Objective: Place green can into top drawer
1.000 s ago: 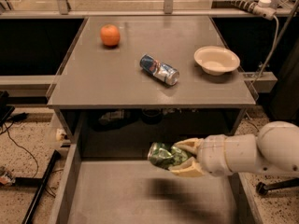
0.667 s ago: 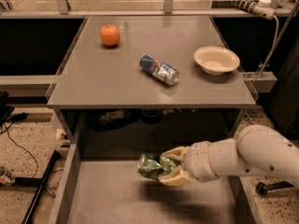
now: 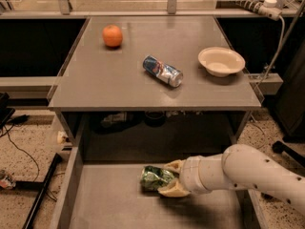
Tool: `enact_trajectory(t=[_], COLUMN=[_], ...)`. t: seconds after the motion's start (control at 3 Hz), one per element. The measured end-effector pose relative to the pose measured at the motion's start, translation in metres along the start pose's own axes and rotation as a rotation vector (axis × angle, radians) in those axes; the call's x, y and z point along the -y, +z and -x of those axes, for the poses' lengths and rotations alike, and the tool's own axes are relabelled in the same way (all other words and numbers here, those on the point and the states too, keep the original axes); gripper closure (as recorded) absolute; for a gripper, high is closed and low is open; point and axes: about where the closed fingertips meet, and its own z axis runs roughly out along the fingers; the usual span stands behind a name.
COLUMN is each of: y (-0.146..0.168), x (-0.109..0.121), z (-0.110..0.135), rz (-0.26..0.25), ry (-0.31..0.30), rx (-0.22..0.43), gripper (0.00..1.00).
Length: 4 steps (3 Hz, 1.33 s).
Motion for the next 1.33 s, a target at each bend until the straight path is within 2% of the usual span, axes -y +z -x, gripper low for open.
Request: enact_trajectory(t=[0.33, 0.67, 1.33], y=[0.0004, 0.0004, 0.0004], x=[0.0044, 0.0044, 0.0044], z=[-0.0062, -0.0062, -0.0062], rz=[-0.031, -0.031, -0.031], ry=[0.020, 0.019, 0.019], rx=[-0.016, -0.016, -0.016], gripper=[1.00, 0.81, 0.34])
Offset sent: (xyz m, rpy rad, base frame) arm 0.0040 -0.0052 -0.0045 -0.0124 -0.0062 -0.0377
